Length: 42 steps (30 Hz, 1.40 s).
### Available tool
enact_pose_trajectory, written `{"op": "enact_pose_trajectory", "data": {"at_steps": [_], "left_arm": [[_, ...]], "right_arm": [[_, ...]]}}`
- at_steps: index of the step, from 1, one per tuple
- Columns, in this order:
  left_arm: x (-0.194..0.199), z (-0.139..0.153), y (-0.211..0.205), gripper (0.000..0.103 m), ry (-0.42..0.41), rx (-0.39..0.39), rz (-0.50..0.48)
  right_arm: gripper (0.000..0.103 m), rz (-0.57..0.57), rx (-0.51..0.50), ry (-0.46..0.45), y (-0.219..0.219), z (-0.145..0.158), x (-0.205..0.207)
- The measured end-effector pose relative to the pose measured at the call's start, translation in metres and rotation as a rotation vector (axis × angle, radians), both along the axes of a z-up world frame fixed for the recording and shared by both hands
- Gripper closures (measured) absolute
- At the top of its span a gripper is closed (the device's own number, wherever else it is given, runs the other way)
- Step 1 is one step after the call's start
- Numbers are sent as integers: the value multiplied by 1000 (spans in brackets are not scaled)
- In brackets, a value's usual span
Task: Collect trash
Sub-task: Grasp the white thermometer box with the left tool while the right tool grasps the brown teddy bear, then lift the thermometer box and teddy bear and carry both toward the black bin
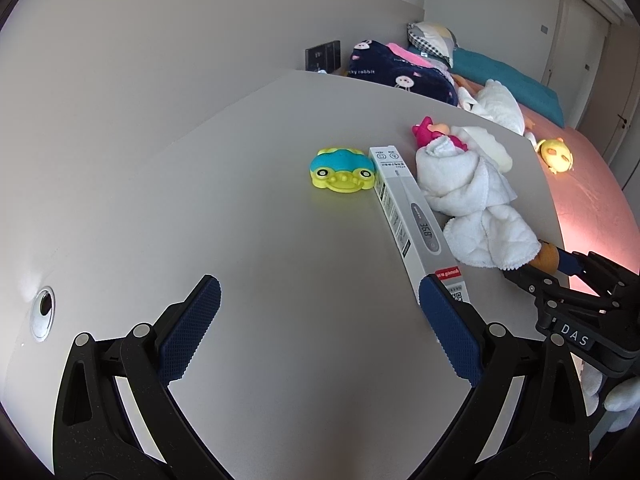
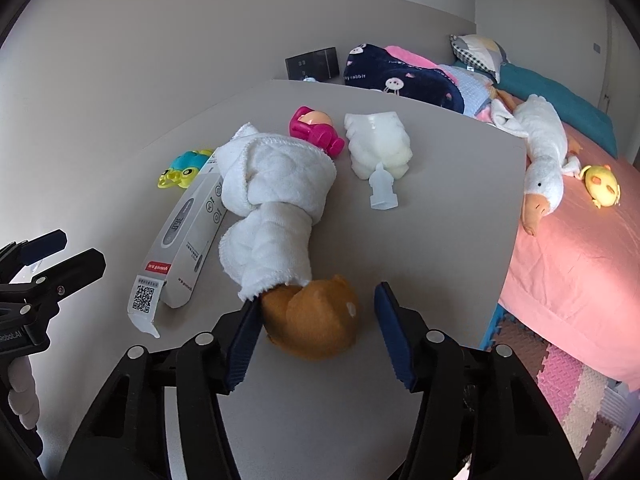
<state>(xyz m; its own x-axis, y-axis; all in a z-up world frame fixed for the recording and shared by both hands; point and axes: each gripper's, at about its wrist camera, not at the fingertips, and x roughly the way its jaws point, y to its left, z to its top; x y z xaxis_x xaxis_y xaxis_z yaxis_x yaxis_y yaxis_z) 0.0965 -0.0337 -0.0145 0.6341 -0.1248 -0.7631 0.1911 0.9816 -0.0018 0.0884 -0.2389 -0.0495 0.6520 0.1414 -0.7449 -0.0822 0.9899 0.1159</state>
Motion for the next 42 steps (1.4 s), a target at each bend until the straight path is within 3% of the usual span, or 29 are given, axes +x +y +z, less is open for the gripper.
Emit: {"op": "enact_pose_trajectory", "data": {"at_steps": [15, 19, 22, 24, 28, 32, 42], "left_arm": [[46, -16, -42, 7, 56, -46, -21], [54, -22, -53, 25, 73, -28, -12], [61, -27, -51, 42, 113, -85, 6], [63, -27, -50, 47, 107, -95, 20], [66, -28, -56, 53, 99, -62, 33], [66, -28, -63, 76, 86, -33, 13], [52, -23, -58, 76, 41, -53, -2]], "right_arm": [[56, -84, 31, -25, -43, 2, 4], [56, -102, 51, -34, -53, 3, 3], [56, -109, 63, -46, -59, 3, 3], [56, -94, 83, -73, -62, 5, 0], [56, -91, 87, -102, -65, 6, -3], [56, -117, 109, -91, -72, 5, -2], [56, -168, 123, -105, -83, 14, -12]]}}
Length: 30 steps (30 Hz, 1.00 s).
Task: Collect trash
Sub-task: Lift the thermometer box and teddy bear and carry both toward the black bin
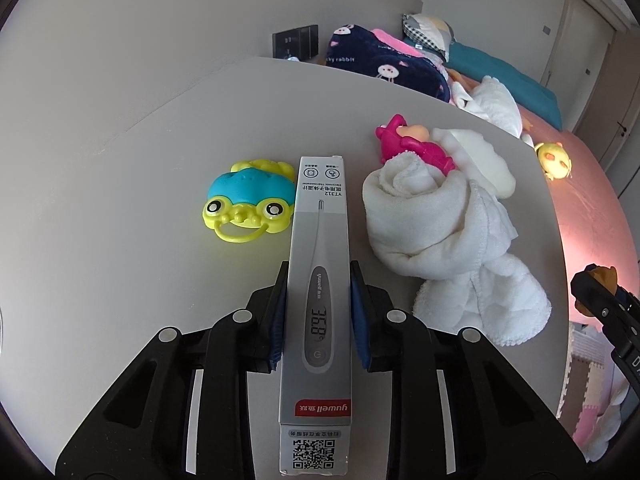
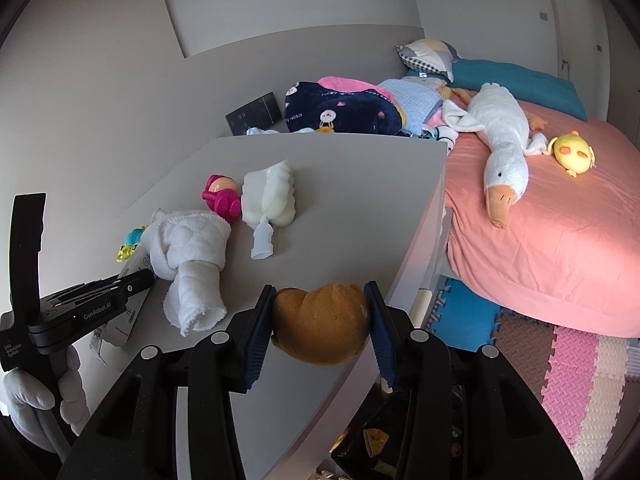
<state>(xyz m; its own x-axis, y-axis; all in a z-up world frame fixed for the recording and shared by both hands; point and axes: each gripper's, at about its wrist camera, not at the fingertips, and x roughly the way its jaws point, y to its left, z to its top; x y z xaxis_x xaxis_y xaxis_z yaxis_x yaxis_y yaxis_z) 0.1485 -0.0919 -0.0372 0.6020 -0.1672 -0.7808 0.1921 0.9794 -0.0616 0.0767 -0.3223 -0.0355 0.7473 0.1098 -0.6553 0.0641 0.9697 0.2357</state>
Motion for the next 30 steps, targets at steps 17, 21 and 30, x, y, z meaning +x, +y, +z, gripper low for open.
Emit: {"op": "enact_pose_trajectory", "data": {"at_steps": [17, 21, 30], "left_arm": [[-47, 55, -14, 76, -116, -52, -54], [-59, 62, -25, 76, -130, -57, -82], [-86, 69, -61, 76, -135, -73, -154]], "right_arm": [[56, -51, -17, -75, -21, 41, -47], [56, -73, -21, -92, -30, 49, -63], [56, -122, -32, -106, -56, 58, -100]]}}
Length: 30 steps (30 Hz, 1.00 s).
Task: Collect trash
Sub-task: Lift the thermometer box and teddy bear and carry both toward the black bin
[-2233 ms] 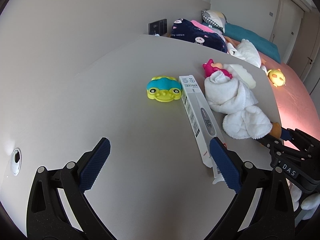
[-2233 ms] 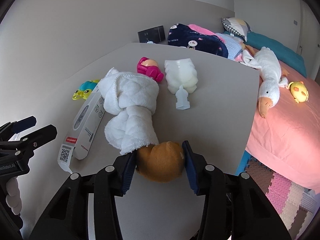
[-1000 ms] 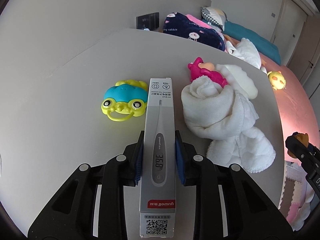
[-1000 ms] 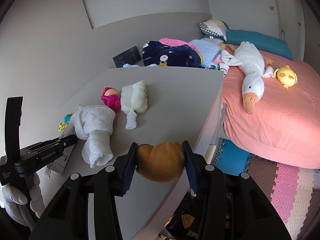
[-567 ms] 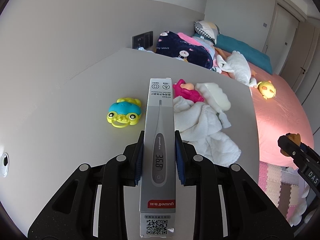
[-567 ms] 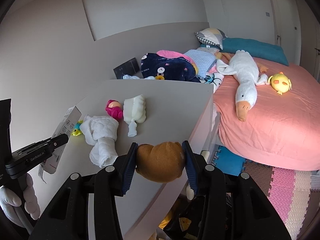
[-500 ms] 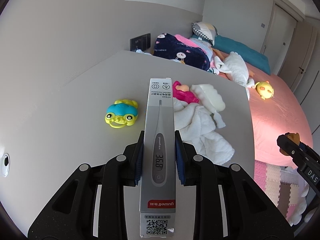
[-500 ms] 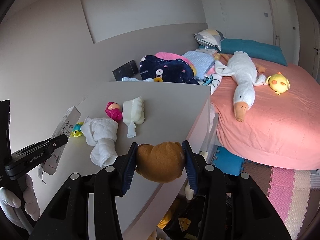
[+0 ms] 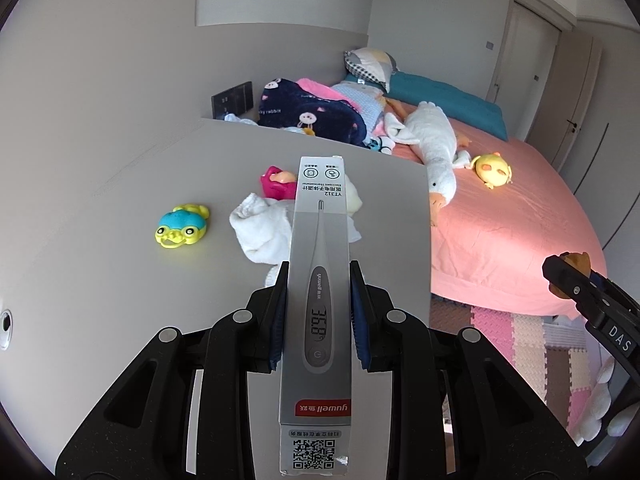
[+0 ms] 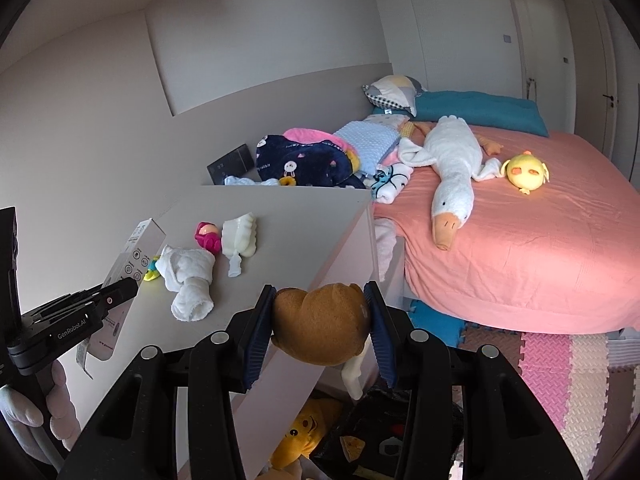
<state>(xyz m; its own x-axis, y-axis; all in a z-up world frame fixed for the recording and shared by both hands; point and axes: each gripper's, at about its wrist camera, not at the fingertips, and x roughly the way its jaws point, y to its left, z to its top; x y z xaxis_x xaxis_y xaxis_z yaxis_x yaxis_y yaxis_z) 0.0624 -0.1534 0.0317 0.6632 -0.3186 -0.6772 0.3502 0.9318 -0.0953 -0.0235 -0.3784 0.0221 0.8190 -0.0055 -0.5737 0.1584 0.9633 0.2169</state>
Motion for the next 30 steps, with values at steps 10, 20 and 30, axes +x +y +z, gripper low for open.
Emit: {"op": "enact_pose_trajectory", "data": {"at_steps": [10, 20, 30], "left_arm": [[-23, -2, -50, 76, 7, 5, -107], [-40, -2, -86, 76, 13, 16, -185], [-55, -1, -114, 76, 14, 28, -258]], "right_arm": [[56, -78, 2, -4, -36, 4, -34], [56, -136, 10, -4, -64, 3, -55], [56, -197, 10, 4, -88, 5, -74]]}}
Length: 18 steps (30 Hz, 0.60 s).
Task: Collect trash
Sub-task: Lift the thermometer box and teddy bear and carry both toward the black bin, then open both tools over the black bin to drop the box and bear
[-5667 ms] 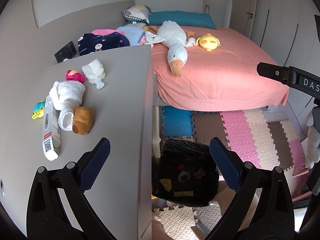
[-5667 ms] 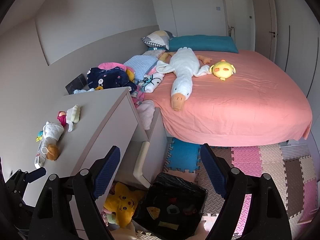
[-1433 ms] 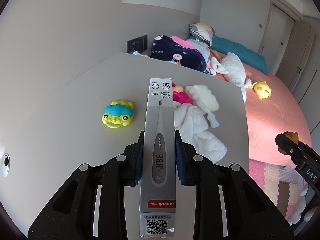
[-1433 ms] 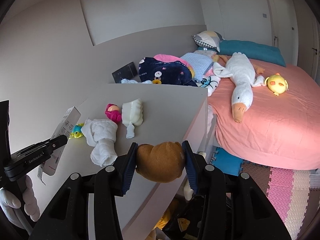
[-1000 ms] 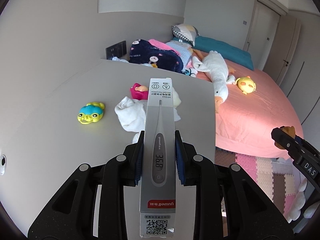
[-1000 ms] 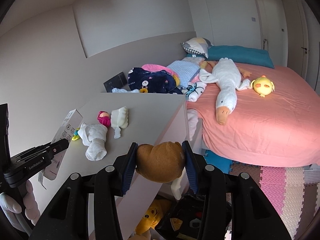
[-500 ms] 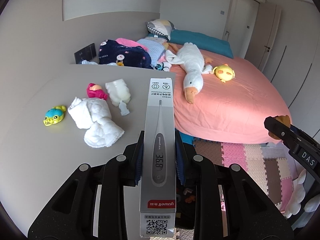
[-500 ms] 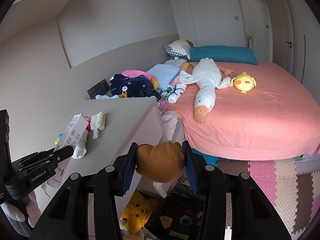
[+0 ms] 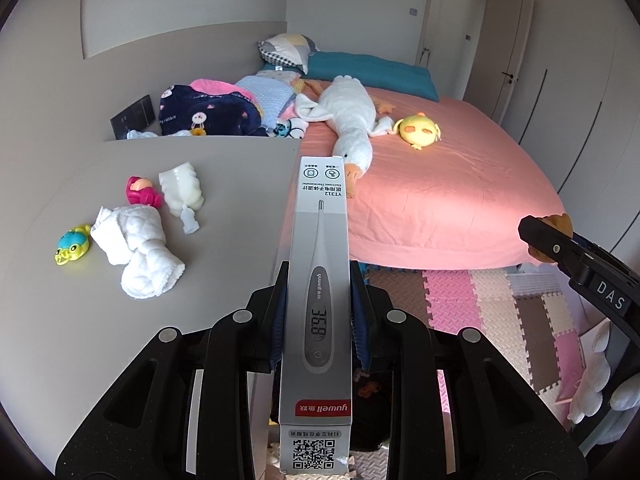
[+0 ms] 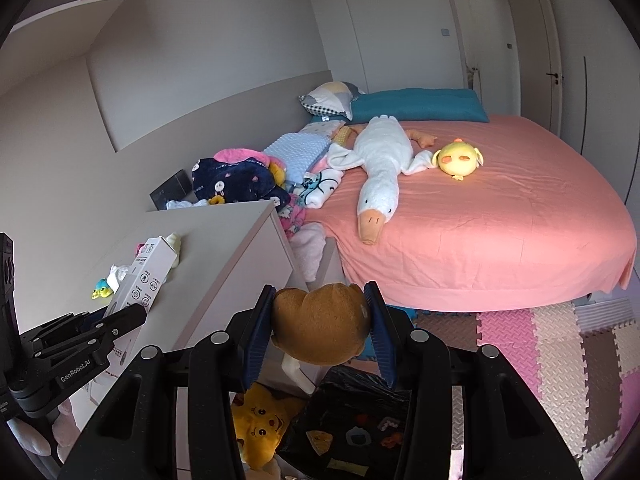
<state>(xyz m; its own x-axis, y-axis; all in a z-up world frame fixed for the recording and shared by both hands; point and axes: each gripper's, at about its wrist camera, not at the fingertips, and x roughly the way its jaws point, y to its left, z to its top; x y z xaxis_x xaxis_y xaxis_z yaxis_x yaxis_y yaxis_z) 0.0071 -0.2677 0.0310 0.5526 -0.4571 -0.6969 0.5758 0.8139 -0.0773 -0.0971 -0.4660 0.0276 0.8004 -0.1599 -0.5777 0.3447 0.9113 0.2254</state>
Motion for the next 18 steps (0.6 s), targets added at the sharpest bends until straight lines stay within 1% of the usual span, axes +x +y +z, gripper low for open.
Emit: {"op": "enact_pose_trajectory", "data": {"at_steps": [10, 18], "left_arm": [[-16, -4, -31, 76, 12, 14, -85], [-27, -13, -54, 76, 26, 38, -152]], "right_arm": [[56, -53, -9, 26, -21, -1, -13], [56, -95, 9, 30, -37, -5, -19]]}}
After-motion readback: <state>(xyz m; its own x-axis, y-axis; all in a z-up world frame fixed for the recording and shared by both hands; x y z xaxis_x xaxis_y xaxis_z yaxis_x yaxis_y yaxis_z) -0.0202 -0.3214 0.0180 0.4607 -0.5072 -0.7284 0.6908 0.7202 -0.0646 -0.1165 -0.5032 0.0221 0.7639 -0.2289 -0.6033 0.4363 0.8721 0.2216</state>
